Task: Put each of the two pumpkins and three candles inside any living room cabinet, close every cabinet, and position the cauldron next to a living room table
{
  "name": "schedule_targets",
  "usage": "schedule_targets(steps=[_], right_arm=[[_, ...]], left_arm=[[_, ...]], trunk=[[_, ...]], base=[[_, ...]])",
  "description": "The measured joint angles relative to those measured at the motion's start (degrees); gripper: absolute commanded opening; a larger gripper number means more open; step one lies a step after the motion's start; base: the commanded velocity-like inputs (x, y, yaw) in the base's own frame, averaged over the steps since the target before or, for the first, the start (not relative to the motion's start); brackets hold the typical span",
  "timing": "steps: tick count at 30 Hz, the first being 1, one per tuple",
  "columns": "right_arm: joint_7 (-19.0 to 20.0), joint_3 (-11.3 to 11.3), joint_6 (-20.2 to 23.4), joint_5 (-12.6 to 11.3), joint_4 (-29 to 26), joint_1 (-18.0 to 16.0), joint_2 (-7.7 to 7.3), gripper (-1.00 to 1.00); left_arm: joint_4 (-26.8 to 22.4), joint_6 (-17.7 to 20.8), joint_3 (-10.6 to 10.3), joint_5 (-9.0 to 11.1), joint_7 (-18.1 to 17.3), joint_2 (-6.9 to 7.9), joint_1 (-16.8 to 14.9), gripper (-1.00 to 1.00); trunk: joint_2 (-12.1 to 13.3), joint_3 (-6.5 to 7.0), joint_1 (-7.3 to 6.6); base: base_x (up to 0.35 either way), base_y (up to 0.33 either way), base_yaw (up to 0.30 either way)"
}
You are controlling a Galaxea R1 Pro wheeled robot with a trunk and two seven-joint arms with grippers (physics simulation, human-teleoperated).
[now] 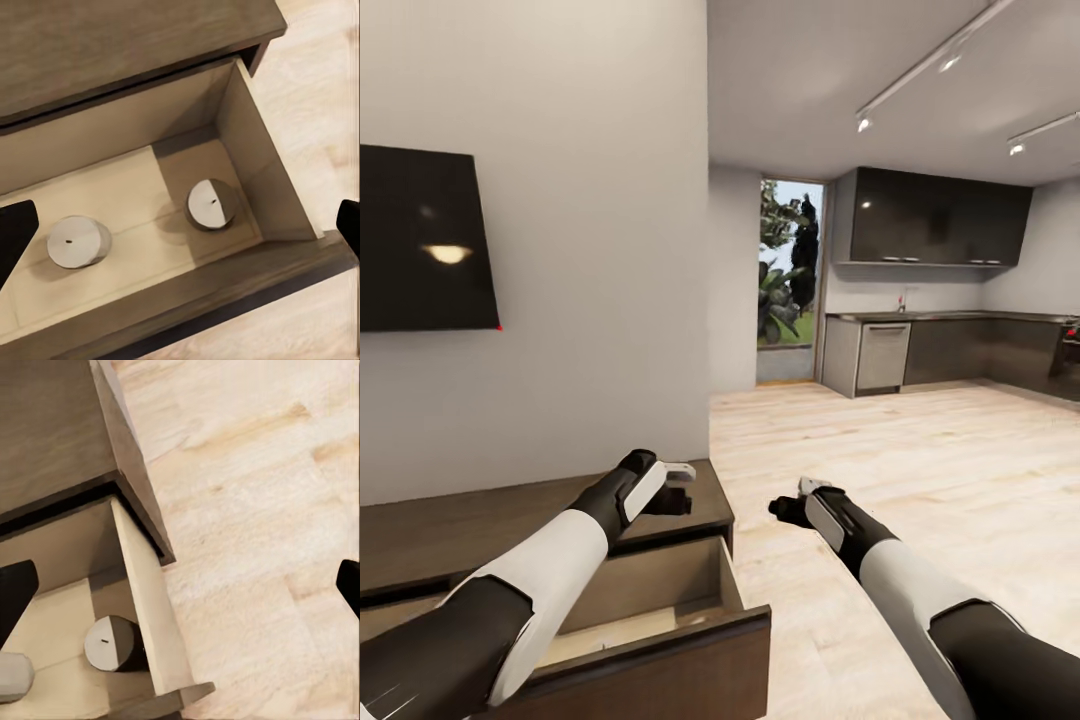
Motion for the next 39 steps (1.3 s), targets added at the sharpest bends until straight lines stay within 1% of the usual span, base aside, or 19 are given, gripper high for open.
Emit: schedule_targets(steps=[1, 2, 5, 6, 8, 10, 11, 16, 21, 24, 28, 31, 38, 39], right_arm=[[0.01, -0.2, -0.17, -0.06, -0.38, 0.26, -0.53, 1.0], [0.02, -0.96, -0.4, -0.1, -1.09, 1.07, -1.36, 1.0], [0.05, -2.96, -0.66, -0.2, -1.98, 2.83, -2.13, 1.0], [0.08, -4.53, -0.86, -0.18, -2.54, 4.07, -2.55, 1.0], [0.12, -6.08, -1.6, -0.2, -3.03, 5.44, -3.03, 1.0], [0.18, -8.64, -4.73, -0.18, -3.5, 7.91, -3.72, 1.0], [0.18, -9.31, -6.41, -0.2, -3.62, 8.75, -3.93, 1.0], [0.19, -10.33, -9.15, -0.2, -3.79, 11.17, -4.23, 1.0], [0.27, -10.59, -9.76, -0.23, -3.82, 12.05, -4.73, 1.0], [0.63, -10.68, -10.33, -0.25, -3.83, 13.15, -5.01, 1.0], [0.87, -10.73, -12.97, -0.29, -3.79, 14.11, -5.11, 1.0], [0.91, -10.74, -14.12, -0.32, -3.79, 14.4, -5.1, 1.0], [0.95, -10.8, -14.87, -0.28, -3.54, 15.49, -5.2, 1.0], [1.0, -10.82, -14.93, -0.26, -3.57, 15.87, -5.33, 1.0]], left_arm=[[0.0, 0.0, 0.0, 0.0, 0.01, 0.0, 0.0, 1.0], [0.0, 0.0, 0.0, 0.01, -0.02, -0.03, 0.0, 1.0], [0.0, -0.05, -0.01, 0.02, -0.14, -0.07, 0.0, 1.0], [0.0, -0.06, -0.01, 0.02, -0.23, -0.08, 0.0, 1.0], [-0.03, -0.09, -0.01, 0.02, -0.31, -0.09, 0.0, 1.0], [-0.48, -0.12, 0.02, 0.02, -0.41, -0.09, 0.01, 1.0], [-1.07, -0.14, 0.03, 0.0, -0.44, -0.13, 0.04, 1.0], [-3.45, -0.16, -0.05, -0.03, -0.53, -0.24, 1.07, 1.0], [-6.84, -0.16, -0.17, -0.04, -0.67, -0.38, 2.89, 1.0], [-9.12, -0.14, -0.22, -0.09, -0.75, -0.42, 4.18, 1.0], [-10.15, -0.09, -0.34, -0.13, -0.81, -0.44, 4.89, 1.0], [-10.41, 0.18, -0.53, -0.11, -1.41, -0.51, 5.13, 1.0], [-10.56, 2.12, -0.75, -0.2, -2.22, -0.57, 5.28, 1.0], [-10.57, 3.3, -0.77, -0.2, -2.27, -0.59, 5.28, 1.0]], trunk=[[0.4, 0.25, -0.22], [0.8, 0.5, -0.44], [2.01, 1.26, -1.1], [2.41, 1.5, -1.32], [3.21, 2.01, -1.76], [4.01, 2.51, -2.2], [4.41, 2.77, -2.42], [6.42, 4.03, -3.51], [8.42, 5.29, -4.61], [9.63, 6.04, -5.27], [11.23, 6.98, -6.15], [12.44, 7.59, -6.81], [15.25, 8.88, -8.35], [15.65, 9.06, -8.57]], base=[[0.0, 0.0, -0.212], [0.0, 0.0, -0.211], [0.0, 0.0, -0.209], [0.0, 0.0, -0.207], [0.0, 0.0, -0.206], [0.0, 0.0, -0.206], [0.0, 0.0, -0.205], [0.0, 0.0, -0.205], [0.0, 0.0, -0.205], [0.0, 0.0, -0.205], [0.0, 0.0, -0.133], [0.0, 0.0, -0.047], [0.0, 0.0, -0.011], [0.0, 0.0, -0.002]])
